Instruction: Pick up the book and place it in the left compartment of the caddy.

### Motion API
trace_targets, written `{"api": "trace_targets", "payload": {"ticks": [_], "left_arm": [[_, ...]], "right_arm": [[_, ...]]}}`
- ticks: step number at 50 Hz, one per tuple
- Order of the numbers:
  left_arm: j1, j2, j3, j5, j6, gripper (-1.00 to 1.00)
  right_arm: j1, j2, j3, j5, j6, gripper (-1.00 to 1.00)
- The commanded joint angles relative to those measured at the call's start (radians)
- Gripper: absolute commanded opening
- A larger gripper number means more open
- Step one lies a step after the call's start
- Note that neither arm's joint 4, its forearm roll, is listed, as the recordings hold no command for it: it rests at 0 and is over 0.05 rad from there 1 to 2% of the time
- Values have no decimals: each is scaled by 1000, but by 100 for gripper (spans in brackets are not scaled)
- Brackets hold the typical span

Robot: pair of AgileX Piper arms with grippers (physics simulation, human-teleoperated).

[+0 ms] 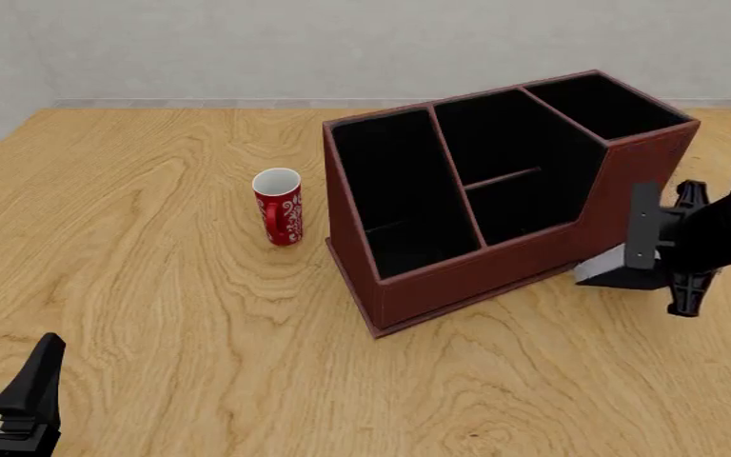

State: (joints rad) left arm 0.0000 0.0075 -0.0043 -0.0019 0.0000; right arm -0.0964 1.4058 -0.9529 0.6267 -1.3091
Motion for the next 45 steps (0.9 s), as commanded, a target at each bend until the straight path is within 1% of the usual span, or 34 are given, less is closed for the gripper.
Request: {"api": "trace_targets", "payload": {"ticks": [1, 4, 13, 21, 26, 30, 32, 34, 35, 36, 38, 43, 44, 45], "left_arm": [[0, 0, 0, 0, 0, 100], [0, 0, 0, 0, 0, 100], [0, 0, 0, 0, 0, 100], [0, 0, 0, 0, 0, 100], [0, 0, 0, 0, 0, 100], [0, 0, 0, 0, 0, 100], [0, 0, 0, 0, 0, 100], [0, 0, 0, 0, 0, 100], [0, 0, 0, 0, 0, 100], [0, 0, 0, 0, 0, 100], [0, 0, 0, 0, 0, 100], [0, 0, 0, 0, 0, 100], [0, 0, 0, 0, 0, 100], [0, 0, 0, 0, 0, 100]], "right_arm": [[15, -56, 78, 49, 21, -100], [17, -70, 86, 55, 27, -100], [3, -129, 129, 74, 19, -100], [-5, -206, 164, 117, 27, -100], [-20, -237, 180, 134, 19, -100], [-28, -285, 187, 171, 13, -100], [-25, -303, 189, 185, 17, -100], [-13, -325, 183, 215, 40, -100], [-13, -325, 183, 215, 40, -100], [-40, -340, 201, 208, 8, -100], [-33, -367, 204, 235, 20, -100], [-37, -431, 226, 273, 14, -100], [-15, -442, 206, 289, 42, -100], [-9, -449, 198, 298, 49, -100]]}}
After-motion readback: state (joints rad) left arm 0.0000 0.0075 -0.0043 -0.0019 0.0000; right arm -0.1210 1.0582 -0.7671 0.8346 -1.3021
